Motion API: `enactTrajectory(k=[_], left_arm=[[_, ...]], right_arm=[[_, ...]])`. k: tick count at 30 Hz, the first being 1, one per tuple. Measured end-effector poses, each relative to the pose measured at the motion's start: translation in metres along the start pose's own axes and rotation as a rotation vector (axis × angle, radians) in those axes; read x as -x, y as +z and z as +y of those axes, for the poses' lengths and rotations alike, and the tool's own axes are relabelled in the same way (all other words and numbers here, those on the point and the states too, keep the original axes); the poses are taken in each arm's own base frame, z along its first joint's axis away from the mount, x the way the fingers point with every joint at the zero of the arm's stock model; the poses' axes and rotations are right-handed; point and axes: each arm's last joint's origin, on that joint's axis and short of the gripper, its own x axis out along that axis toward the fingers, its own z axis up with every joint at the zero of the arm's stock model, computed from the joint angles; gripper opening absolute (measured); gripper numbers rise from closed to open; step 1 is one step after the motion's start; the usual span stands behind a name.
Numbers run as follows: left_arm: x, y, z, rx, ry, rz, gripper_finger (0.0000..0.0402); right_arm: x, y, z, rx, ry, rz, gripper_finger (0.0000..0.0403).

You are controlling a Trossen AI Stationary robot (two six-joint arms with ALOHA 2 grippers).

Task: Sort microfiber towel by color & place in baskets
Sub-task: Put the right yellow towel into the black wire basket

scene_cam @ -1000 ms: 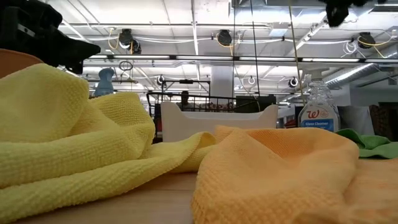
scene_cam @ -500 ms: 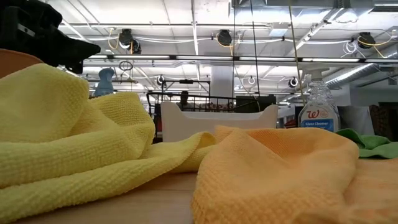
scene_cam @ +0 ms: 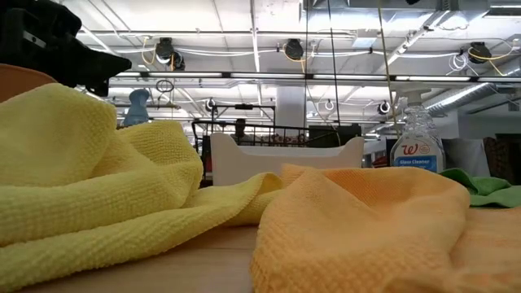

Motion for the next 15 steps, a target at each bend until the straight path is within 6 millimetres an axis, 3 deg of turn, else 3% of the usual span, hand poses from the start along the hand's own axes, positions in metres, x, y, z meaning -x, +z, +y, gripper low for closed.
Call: enactTrajectory(k=[8, 12, 15], left_arm=[[0.000, 0.001, 0.002, 0.002, 0.051, -0.010, 0.0002], [0.002, 0.013, 0.003, 0.009, 0.063, -0.066, 0.0002], [0.006, 0.035, 0.004, 0.017, 0.068, -0.136, 0.0002]], right_arm=[[-0.017, -0.012, -0.001, 0.006, -0.004, 0.036, 0.0025], [-0.027, -0.026, -0.002, -0.012, -0.012, 0.091, 0.0048], [-0.037, -0.038, -0.003, -0.035, -0.020, 0.139, 0.0063]])
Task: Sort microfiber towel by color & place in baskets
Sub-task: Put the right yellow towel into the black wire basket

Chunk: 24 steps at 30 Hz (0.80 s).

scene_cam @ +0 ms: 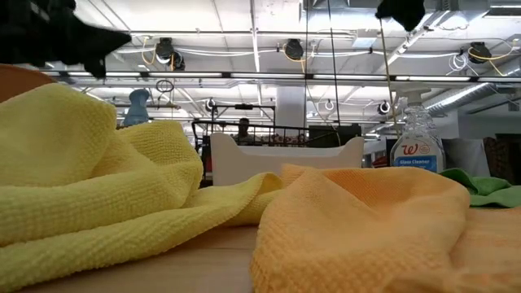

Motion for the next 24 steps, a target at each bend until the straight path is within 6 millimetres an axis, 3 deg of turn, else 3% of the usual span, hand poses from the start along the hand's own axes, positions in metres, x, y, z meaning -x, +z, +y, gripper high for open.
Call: enactTrajectory(k=[6, 12, 19, 24], left_arm=[[0.001, 0.038, 0.006, 0.001, 0.130, -0.002, 0.0002], [-0.004, 0.077, 0.009, -0.001, 0.177, 0.121, 0.0016], [-0.031, 0.116, 0.007, -0.008, 0.170, 0.248, 0.0081], [-0.058, 0.132, 0.004, -0.021, 0.127, 0.324, 0.0115]], right_arm=[[-0.026, -0.027, -0.003, -0.037, -0.015, 0.081, 0.0089], [-0.053, -0.054, -0.006, -0.058, -0.021, 0.105, 0.0109], [-0.071, -0.077, -0.009, -0.094, -0.025, 0.115, 0.0125], [-0.077, -0.086, -0.010, -0.117, -0.030, 0.130, 0.0126]])
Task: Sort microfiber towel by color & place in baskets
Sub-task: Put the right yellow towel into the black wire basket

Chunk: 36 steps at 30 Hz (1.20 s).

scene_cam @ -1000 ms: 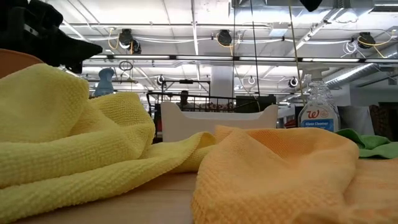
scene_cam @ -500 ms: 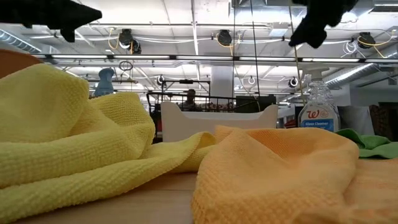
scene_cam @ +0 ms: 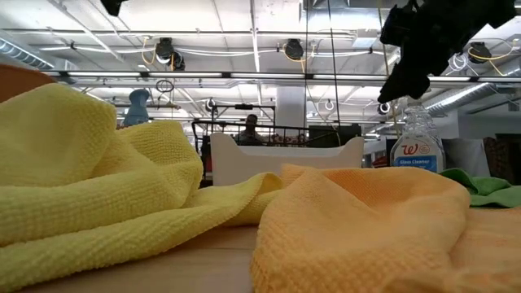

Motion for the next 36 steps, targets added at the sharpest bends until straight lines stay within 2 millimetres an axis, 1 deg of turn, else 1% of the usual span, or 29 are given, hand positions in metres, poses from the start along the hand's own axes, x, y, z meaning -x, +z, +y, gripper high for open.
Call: enactTrajectory(k=[2, 6, 9, 14, 22, 26, 30, 36], left_arm=[[-0.009, 0.006, -0.003, -0.001, -0.018, 0.036, 0.0121], [-0.029, 0.007, -0.010, 0.003, -0.052, 0.109, 0.0123], [-0.043, 0.001, -0.014, -0.025, -0.073, 0.168, 0.0123], [-0.065, -0.010, -0.021, -0.041, -0.074, 0.251, 0.0124], [-0.099, -0.027, -0.031, -0.047, -0.088, 0.346, 0.0124], [-0.112, -0.035, -0.035, -0.004, -0.079, 0.381, 0.0124], [-0.120, -0.038, -0.040, 0.091, -0.072, 0.381, 0.0123], [-0.127, -0.041, -0.059, 0.020, -0.146, 0.350, 0.0123]], right_arm=[[-0.002, -0.004, -0.001, -0.013, -0.003, 0.011, 0.0126], [-0.005, -0.008, -0.002, -0.043, -0.009, 0.027, 0.0126], [-0.006, -0.012, 0.001, -0.042, 0.003, 0.033, 0.0126], [-0.007, -0.020, 0.013, -0.014, 0.055, 0.061, 0.0126], [-0.009, -0.033, 0.029, -0.053, 0.119, 0.084, 0.0130], [-0.008, -0.036, 0.035, -0.057, 0.140, 0.099, 0.0157], [-0.010, -0.040, 0.039, -0.091, 0.146, 0.125, 0.0198], [-0.016, -0.047, 0.046, -0.118, 0.137, 0.193, 0.0256]])
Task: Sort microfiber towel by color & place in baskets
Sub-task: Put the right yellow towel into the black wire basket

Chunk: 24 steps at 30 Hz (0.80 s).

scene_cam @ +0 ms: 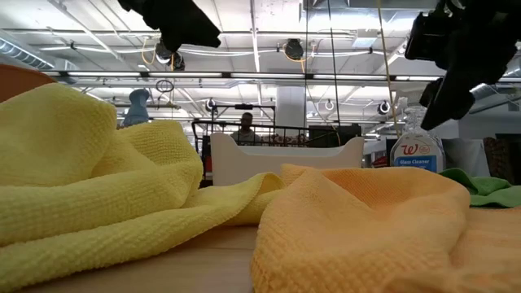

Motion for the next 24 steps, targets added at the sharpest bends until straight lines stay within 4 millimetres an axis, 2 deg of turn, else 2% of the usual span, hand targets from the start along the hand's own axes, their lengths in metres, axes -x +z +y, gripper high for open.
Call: enactTrajectory(k=[4, 9, 13, 19, 24], left_arm=[[-0.006, -0.004, -0.009, -0.037, -0.026, 0.022, 0.0123], [-0.009, -0.005, -0.015, -0.046, -0.043, 0.022, 0.0123], [-0.008, -0.004, -0.017, -0.047, -0.051, 0.007, 0.0123], [-0.008, -0.003, -0.018, -0.044, -0.052, -0.005, 0.0123], [-0.008, -0.003, -0.018, -0.044, -0.052, -0.005, 0.0123]], right_arm=[[-0.006, -0.005, 0.005, -0.002, 0.006, 0.045, 0.0274], [-0.007, -0.013, 0.016, 0.038, 0.037, 0.081, 0.0278], [-0.007, -0.022, 0.019, 0.002, 0.016, 0.134, 0.0278], [-0.002, -0.041, 0.027, -0.126, 0.051, 0.314, 0.0275], [0.000, -0.051, 0.035, -0.119, 0.073, 0.353, 0.0257]])
